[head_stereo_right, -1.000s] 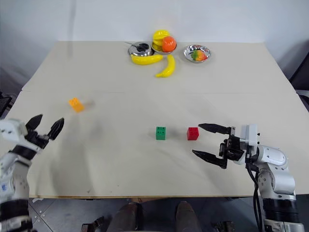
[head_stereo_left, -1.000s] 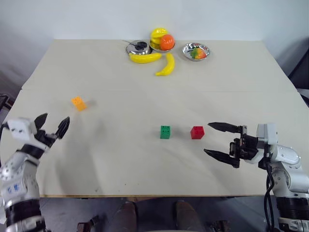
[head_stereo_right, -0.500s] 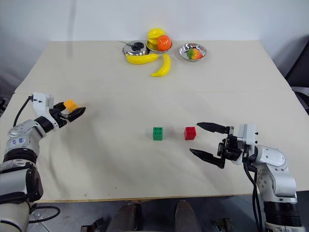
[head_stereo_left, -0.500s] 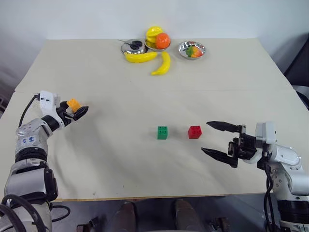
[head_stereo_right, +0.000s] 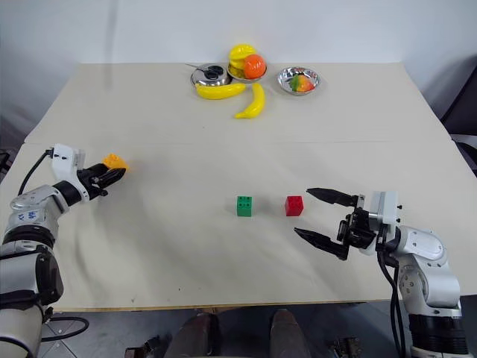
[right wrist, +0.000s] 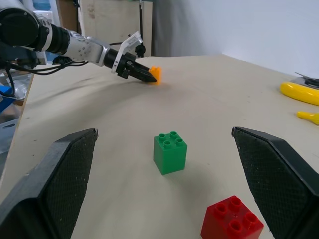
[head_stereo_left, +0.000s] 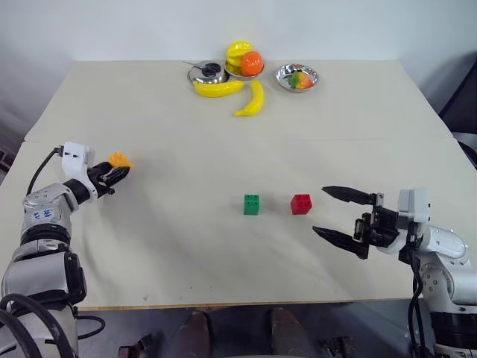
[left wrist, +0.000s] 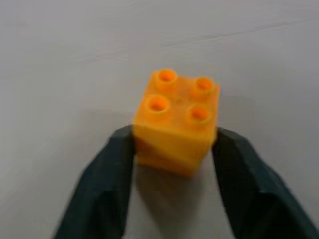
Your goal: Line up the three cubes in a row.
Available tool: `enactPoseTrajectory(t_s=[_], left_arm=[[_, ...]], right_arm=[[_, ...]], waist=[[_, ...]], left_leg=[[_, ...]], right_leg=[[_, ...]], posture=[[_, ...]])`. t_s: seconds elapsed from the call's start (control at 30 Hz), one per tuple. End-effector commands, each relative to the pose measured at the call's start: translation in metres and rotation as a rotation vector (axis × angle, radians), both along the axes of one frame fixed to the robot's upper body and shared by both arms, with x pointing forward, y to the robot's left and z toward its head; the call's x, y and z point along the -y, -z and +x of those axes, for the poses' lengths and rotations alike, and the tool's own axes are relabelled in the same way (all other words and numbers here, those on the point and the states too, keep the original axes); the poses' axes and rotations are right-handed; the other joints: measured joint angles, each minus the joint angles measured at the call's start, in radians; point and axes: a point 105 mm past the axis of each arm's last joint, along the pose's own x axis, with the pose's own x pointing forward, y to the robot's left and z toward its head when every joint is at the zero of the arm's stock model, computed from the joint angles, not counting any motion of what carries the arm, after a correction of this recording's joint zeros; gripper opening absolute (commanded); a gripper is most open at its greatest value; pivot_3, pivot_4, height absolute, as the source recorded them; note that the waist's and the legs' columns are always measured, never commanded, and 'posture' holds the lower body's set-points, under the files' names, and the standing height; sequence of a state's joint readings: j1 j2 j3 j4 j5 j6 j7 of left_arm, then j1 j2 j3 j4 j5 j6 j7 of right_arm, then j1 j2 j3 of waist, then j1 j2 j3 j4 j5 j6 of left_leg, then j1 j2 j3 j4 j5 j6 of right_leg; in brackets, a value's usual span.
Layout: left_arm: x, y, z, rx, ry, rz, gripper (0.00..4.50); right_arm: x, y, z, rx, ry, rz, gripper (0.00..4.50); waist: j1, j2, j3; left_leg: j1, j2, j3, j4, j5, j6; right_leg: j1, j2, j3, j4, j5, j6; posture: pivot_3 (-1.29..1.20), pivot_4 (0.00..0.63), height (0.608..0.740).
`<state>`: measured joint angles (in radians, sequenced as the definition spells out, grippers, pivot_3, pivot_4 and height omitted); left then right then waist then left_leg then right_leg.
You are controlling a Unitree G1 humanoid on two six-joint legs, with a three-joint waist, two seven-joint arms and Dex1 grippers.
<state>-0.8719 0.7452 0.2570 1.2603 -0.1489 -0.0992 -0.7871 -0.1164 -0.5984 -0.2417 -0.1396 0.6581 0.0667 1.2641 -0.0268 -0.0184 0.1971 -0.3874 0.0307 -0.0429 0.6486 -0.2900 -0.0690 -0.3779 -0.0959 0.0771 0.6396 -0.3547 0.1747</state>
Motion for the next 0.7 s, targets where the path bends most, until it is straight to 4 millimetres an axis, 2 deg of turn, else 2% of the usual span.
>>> enactPoseTrajectory(t_s=[0.03,0.13,0.2,0.23,0.33,0.43,0.57,0.7], left_arm=[[0.0,-0.012,-0.001,0.063,0.026,0.01,1.47],[0.012,-0.023,-0.003,0.127,0.13,0.01,1.47],[0.026,-0.026,-0.009,0.149,0.26,0.05,1.47],[0.035,-0.027,-0.012,0.162,0.337,0.084,1.47],[0.077,-0.027,-0.031,0.176,0.691,0.188,1.47],[0.105,-0.03,-0.043,0.186,0.894,0.248,1.47],[0.134,-0.018,-0.057,0.133,1.131,0.348,1.47],[0.154,0.005,-0.053,0.044,1.229,0.419,1.47]], right_arm=[[0.002,-0.011,-0.004,0.054,-0.004,-0.002,4.5],[0.003,-0.011,-0.004,0.052,-0.005,-0.005,4.5],[0.005,-0.01,-0.005,0.049,-0.003,-0.009,4.5],[0.007,-0.01,-0.005,0.046,-0.001,-0.013,4.5],[0.016,-0.009,-0.01,0.027,0.008,-0.038,4.5],[0.027,-0.008,-0.016,-0.001,0.011,-0.07,4.5],[0.042,-0.007,-0.026,-0.052,0.013,-0.125,4.5],[0.054,-0.003,-0.037,-0.114,0.027,-0.173,4.5]], waist=[[0.0,0.0,0.0],[0.0,0.0,0.0],[0.0,0.0,0.0],[0.0,0.0,0.0],[0.004,0.0,0.0],[0.011,0.0,0.0],[0.016,0.0,0.0],[0.024,0.0,0.0]], left_leg=[[0.0,0.0,0.0,0.0,0.0,0.0],[0.0,0.0,0.0,0.0,0.0,0.0],[0.0,0.0,0.0,0.0,0.0,0.0],[0.0,0.0,0.0,0.0,0.0,0.0],[0.0,0.0,0.0,0.0,0.0,0.0],[0.0,0.0,0.0,0.0,0.0,0.0],[0.0,0.0,0.0,0.001,0.0,0.0],[0.0,0.0,0.0,0.002,0.0,0.001]], right_leg=[[0.0,0.0,0.0,0.0,0.0,0.0],[0.0,0.0,0.0,0.0,0.0,0.0],[0.0,0.0,0.0,0.0,0.0,0.0],[0.0,0.0,0.0,0.0,0.0,0.0],[0.001,0.0,0.0,0.0,0.0,0.0],[0.001,0.0,0.0,-0.001,0.0,0.0],[0.001,0.0,0.0,-0.002,0.0,0.0],[0.001,0.0,0.0,-0.004,0.0,0.0]], posture=[[0.0,0.15,0.74],[0.0,0.15,0.74],[0.0,0.15,0.74],[0.0,0.15,0.74],[0.0,0.15,0.74],[0.0,0.15,0.74],[0.0,0.15,0.74],[0.0,0.15,0.74]])
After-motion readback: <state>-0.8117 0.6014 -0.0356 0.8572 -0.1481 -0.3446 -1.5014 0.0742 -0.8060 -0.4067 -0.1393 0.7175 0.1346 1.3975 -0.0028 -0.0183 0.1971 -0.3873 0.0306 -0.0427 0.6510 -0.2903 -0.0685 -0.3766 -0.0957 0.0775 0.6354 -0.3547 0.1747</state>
